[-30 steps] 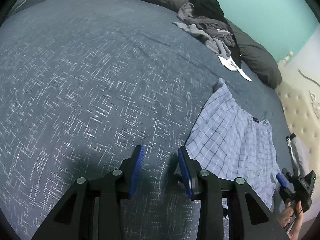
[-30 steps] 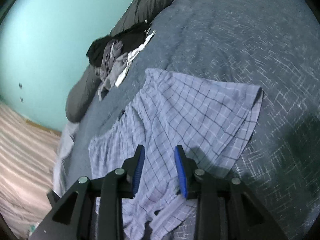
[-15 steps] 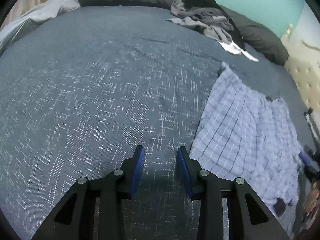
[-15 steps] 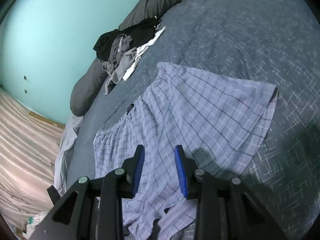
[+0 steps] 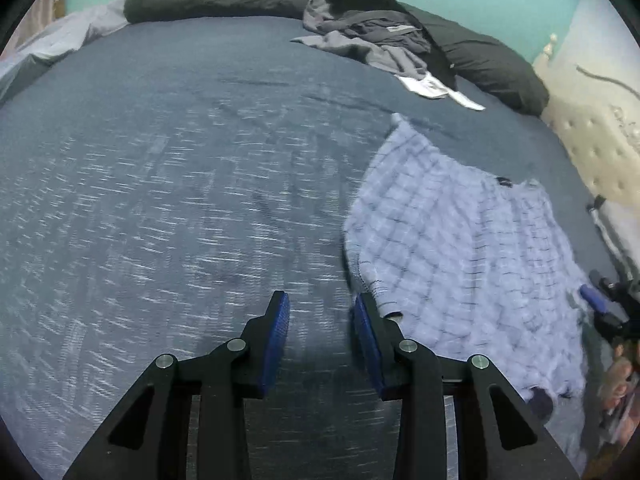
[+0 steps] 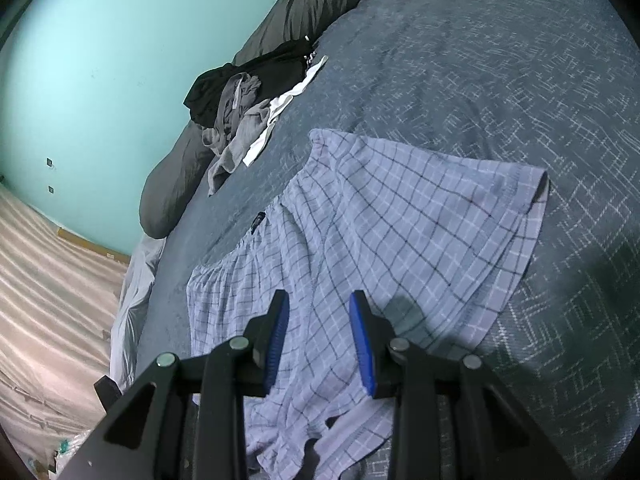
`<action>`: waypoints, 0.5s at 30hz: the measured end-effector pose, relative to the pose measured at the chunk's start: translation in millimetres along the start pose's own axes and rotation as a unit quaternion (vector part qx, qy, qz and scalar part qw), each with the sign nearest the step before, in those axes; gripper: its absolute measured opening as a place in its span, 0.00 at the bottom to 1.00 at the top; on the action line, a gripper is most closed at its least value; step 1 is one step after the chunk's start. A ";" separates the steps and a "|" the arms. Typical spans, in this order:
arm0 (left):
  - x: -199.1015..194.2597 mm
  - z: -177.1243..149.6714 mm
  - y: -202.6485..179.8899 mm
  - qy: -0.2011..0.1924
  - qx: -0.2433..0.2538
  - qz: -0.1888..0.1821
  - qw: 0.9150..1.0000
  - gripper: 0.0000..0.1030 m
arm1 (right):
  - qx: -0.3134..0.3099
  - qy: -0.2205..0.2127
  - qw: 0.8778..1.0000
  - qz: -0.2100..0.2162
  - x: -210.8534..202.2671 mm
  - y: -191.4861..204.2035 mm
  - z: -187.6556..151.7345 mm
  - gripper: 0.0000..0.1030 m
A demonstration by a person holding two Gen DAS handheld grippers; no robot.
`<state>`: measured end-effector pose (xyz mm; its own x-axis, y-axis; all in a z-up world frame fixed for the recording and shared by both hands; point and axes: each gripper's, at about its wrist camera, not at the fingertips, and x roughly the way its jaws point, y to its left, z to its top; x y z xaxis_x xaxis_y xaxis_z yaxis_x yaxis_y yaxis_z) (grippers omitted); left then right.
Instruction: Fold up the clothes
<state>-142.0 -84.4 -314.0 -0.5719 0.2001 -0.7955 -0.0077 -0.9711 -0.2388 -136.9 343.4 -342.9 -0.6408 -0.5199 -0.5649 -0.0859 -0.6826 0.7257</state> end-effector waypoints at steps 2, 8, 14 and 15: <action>-0.2 0.1 0.1 0.000 -0.006 -0.011 1.000 0.37 | 0.003 0.001 1.000 -0.001 0.1 -1.6 0.0 0.30; -0.9 0.2 0.4 0.000 -0.026 -0.043 0.999 0.37 | 0.004 0.002 1.000 -0.002 -0.8 -2.7 -0.8 0.30; -1.4 0.4 1.0 0.000 -0.045 -0.075 0.996 0.37 | 0.008 0.003 1.000 -0.003 -1.1 -4.2 -1.2 0.30; -0.1 0.2 3.1 0.003 -0.053 -0.081 0.995 0.37 | 0.008 0.003 1.000 -0.003 -1.3 -4.4 -1.2 0.30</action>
<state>-142.1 -87.4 -314.5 -0.5648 0.3549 -0.7450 -0.0125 -0.9064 -0.4223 -134.7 346.4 -345.8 -0.6356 -0.5188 -0.5718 -0.1029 -0.6771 0.7287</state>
